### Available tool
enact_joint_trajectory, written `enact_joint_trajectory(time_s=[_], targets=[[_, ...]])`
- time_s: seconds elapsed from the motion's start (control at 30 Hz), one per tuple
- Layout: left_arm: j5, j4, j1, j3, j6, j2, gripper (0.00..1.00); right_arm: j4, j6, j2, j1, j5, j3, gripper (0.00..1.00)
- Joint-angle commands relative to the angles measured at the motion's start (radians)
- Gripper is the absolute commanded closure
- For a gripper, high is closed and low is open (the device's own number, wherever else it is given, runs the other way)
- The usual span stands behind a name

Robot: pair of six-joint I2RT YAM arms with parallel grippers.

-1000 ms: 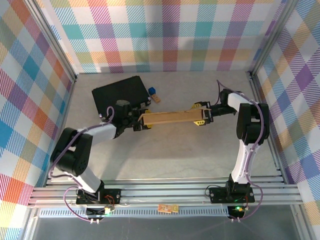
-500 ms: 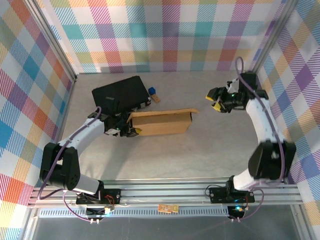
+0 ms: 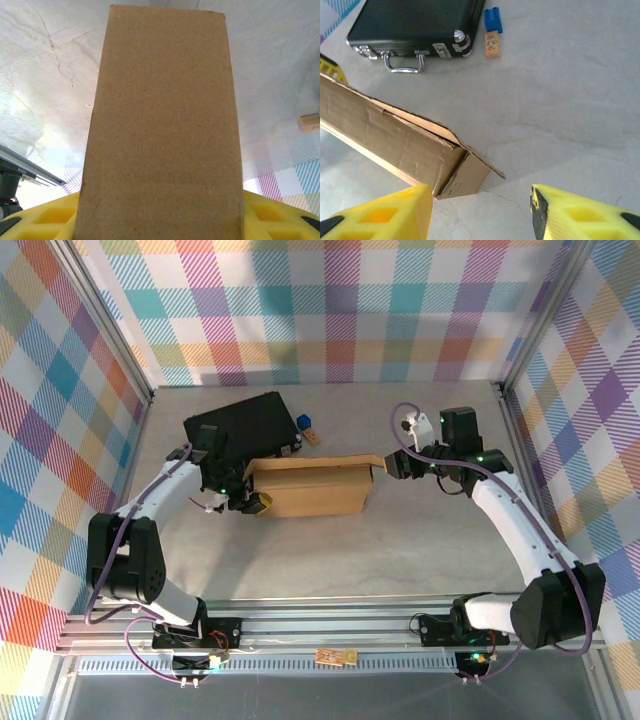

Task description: Fold the paper box

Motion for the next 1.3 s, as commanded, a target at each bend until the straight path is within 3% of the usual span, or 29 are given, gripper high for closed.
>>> enact_joint_trajectory(time_s=[0.0,0.1,0.23,0.5,0.8,1.27], targets=[[-0.082,-0.124,0.018,0.003,0.042,0.063,0.73,-0.058,-0.168,0.038,0.005,-0.091,0.063,0.42],[-0.088,-0.124,0.028,0.000,0.048,0.077,0.73,-0.103,-0.176,0.100,0.015,-0.127,0.118,0.42],[-0.095,-0.119,0.043,-0.009,0.050,0.076,0.73,-0.172,-0.175,0.189,0.036,-0.077,0.183,0.48],[-0.098,-0.138,0.062,-0.014,0.079,0.083,0.72,-0.220,-0.162,0.281,0.082,0.018,0.283,0.51],[-0.088,-0.116,0.066,-0.011,0.081,0.094,0.73,-0.296,-0.137,0.308,0.097,0.049,0.320,0.69],[-0.090,-0.124,0.067,0.017,0.087,0.119,0.73,-0.320,-0.107,0.346,0.136,0.092,0.342,0.79]])
